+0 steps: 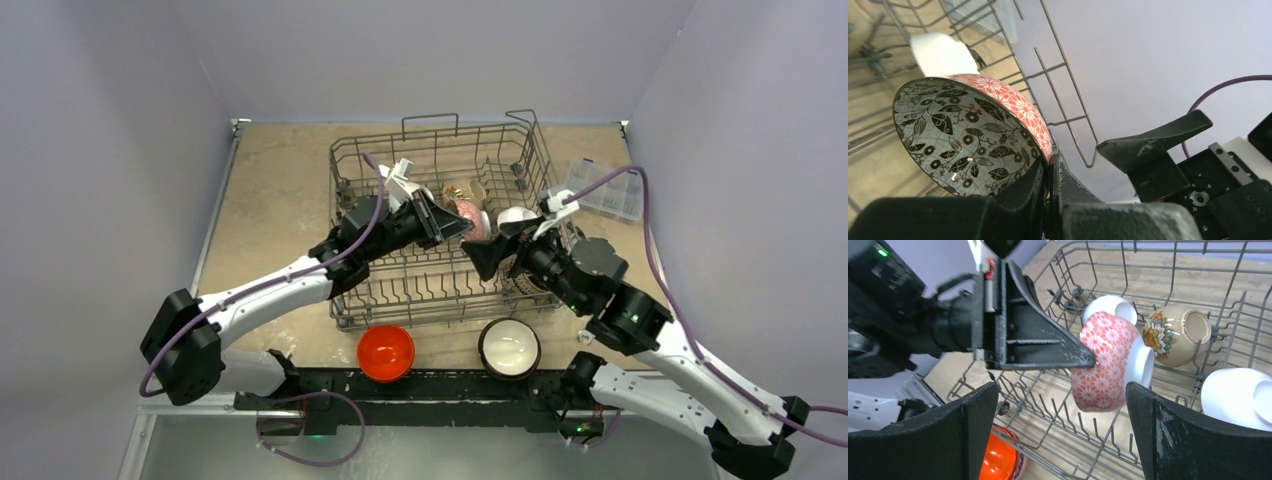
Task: Load the bowls into the dish rack
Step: Place the bowl in the dish rack.
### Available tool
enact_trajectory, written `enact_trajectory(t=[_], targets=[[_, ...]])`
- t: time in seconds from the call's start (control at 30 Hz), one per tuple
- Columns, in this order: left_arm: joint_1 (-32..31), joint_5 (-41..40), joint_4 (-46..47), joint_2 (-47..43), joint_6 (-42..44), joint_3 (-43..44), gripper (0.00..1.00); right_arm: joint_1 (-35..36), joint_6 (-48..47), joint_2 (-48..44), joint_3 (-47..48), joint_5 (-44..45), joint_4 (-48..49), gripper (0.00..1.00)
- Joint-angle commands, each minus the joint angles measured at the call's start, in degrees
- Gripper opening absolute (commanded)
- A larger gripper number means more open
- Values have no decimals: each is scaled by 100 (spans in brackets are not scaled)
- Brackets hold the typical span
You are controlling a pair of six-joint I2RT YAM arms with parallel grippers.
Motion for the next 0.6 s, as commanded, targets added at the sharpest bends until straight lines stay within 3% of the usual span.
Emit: enact_trajectory(t=[0.0, 0.27, 0.57], targets=[[-234, 394, 1393, 247, -218, 52, 0, 10, 178, -352, 331, 197, -152, 99], [-514, 876, 2229, 940, -253, 95, 0, 10, 169, -451, 644, 280, -219, 99], [-510, 809, 2517, 1150, -280, -303, 0, 9, 10, -139, 745, 281, -344, 99]])
